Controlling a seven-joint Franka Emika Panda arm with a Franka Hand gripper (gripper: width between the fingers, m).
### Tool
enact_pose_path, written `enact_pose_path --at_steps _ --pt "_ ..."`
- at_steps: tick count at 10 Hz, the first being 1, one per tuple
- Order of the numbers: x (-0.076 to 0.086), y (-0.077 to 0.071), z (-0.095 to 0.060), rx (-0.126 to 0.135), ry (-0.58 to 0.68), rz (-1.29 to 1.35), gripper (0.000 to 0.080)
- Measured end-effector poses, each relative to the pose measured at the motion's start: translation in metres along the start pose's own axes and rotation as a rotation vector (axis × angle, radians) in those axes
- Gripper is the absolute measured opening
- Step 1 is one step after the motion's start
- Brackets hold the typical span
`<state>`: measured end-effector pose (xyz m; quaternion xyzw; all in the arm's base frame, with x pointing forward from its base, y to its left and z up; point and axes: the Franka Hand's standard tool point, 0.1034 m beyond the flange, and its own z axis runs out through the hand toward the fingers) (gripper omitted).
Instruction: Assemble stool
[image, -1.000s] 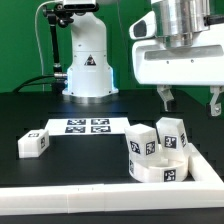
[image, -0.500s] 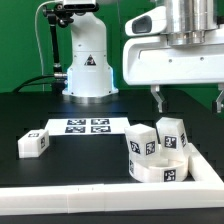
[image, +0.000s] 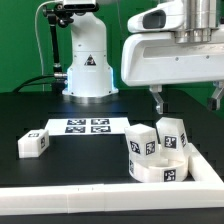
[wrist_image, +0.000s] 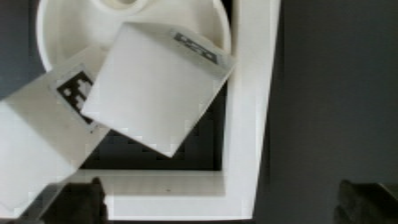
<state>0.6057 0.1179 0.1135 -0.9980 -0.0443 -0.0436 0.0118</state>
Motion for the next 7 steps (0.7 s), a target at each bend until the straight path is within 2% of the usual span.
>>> enact_pose_path --at_steps 4,7 --pt "-0.0027 0.0 0.0036 -0.027 -0.014 -0.469 0.0648" --pt "-0.0048 0.004 0.0066 -0.043 -0.009 -0.595 0.0648"
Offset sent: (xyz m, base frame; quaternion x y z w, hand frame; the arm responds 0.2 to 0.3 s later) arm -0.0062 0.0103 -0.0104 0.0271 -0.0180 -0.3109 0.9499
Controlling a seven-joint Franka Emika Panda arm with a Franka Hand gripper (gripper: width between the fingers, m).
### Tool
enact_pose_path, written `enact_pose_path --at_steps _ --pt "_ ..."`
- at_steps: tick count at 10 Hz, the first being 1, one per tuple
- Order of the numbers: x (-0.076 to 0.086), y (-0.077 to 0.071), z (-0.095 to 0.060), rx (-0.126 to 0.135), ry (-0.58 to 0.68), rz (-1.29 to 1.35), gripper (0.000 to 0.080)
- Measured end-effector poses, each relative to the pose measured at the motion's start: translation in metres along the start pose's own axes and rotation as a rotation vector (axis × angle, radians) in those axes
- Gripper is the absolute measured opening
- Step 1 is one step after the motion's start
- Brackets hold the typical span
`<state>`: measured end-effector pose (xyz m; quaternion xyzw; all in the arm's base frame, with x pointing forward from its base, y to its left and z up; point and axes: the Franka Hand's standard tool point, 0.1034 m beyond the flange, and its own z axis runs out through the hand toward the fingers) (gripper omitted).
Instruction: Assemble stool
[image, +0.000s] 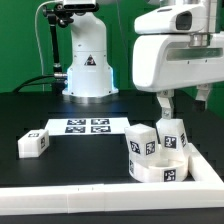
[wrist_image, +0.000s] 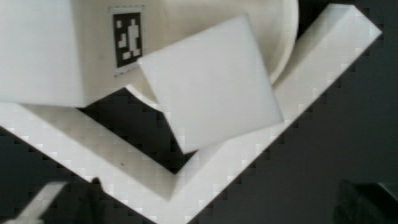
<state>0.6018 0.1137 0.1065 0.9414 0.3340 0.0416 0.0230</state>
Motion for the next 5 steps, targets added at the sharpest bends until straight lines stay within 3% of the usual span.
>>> enact_pose_path --at_steps 3,5 --pt "-0.004 0.001 0.007 -0.009 0.007 -0.011 0.0648" --pt "-0.009 -0.006 0.014 -0.018 0.018 -0.012 0.0648"
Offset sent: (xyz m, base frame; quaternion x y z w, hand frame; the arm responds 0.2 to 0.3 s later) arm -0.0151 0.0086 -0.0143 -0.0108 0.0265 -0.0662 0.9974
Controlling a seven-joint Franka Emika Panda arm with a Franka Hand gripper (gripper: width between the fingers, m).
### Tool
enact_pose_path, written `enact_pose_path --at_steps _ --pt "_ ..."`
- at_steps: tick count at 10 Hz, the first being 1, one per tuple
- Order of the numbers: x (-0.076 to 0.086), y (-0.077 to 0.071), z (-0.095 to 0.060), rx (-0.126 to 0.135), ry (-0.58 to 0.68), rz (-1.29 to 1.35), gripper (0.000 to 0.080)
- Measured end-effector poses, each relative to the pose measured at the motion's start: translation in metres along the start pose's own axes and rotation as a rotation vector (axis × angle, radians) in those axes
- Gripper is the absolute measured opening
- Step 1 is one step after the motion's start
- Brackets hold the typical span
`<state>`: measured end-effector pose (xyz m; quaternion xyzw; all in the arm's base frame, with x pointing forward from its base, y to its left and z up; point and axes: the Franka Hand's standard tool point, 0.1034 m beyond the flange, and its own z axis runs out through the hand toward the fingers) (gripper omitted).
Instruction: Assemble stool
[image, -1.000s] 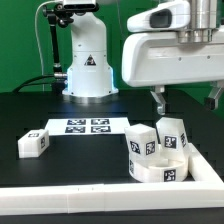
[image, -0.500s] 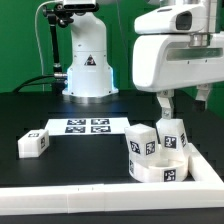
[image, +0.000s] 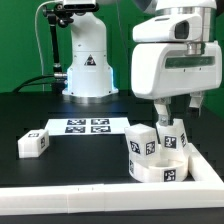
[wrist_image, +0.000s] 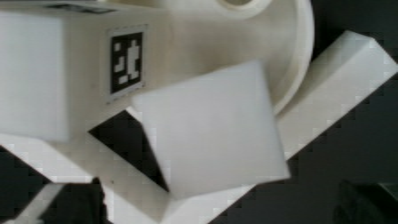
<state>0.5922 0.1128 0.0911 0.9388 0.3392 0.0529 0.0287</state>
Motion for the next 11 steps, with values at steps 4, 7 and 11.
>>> enact_pose_path --at_steps 4,7,11 --pt "-0.0077 -0.0012 0.0118 0.003 -0.013 0.007 0.0648" --pt "-0.0058 -0.0039 0.0119 0.003 -0.013 0.001 0.0648" --pt "-0.0075 -0.0019 0.0125 0.004 -0.015 0.008 0.0463"
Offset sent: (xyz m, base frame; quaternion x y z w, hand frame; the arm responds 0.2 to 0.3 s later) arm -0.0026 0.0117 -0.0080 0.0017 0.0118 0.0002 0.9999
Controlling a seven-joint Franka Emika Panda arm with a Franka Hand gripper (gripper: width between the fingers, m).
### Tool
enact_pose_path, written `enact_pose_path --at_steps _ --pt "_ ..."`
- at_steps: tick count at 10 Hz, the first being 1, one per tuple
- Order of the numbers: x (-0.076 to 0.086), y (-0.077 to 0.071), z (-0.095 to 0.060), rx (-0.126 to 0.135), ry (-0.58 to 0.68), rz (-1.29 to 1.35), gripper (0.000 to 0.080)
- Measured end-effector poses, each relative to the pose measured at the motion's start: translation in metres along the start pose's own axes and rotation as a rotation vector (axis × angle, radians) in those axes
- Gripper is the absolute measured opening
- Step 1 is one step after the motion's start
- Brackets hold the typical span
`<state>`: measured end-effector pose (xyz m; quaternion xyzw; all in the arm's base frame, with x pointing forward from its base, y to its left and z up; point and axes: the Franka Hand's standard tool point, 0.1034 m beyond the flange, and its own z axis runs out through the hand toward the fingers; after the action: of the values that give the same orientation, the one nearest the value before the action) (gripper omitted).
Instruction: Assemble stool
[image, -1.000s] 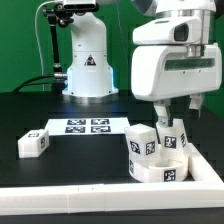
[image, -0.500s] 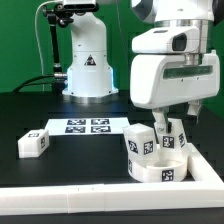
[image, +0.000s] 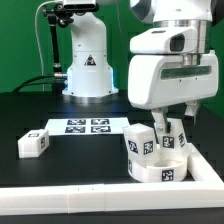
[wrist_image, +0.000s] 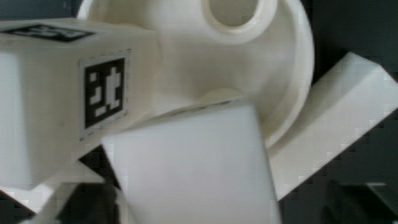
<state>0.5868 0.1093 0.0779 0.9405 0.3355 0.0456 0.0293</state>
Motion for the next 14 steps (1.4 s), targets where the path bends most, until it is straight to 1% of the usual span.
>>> enact_pose_path --at_steps 1,2,4,5,6,7,8,9,10,11,12,13,14 --pt "0.0 0.001 0.0 0.0 0.0 0.001 0.0463" --pt "0.0 0.001 0.0 -0.001 0.0 0.017 0.0337" --pt "-0.001 0.001 0.0 0.0 0.0 0.057 0.0337" --pt "-0.001 0.001 0.0 0.0 0.0 0.127 0.0337" --pt "-0.003 0.003 0.0 0.009 -0.006 0.204 0.0337" --pt "-0.008 0.009 -0.001 0.038 -0.031 0.316 0.0337" --pt "-0.011 0.013 -0.002 0.061 -0.048 0.433 0.0337" --pt "-0.011 0.012 -0.002 0.078 -0.052 0.566 0.0337" --pt "-0.01 0.012 -0.003 0.088 -0.052 0.657 0.0338" --pt "-0.01 0.012 -0.003 0.088 -0.054 0.728 0.0338" --pt "-0.008 0.01 -0.003 0.081 -0.058 0.841 0.0338" --pt "-0.007 0.004 -0.001 0.062 -0.069 0.921 0.0338" --pt "-0.006 0.004 -0.001 0.065 -0.07 0.964 0.0338"
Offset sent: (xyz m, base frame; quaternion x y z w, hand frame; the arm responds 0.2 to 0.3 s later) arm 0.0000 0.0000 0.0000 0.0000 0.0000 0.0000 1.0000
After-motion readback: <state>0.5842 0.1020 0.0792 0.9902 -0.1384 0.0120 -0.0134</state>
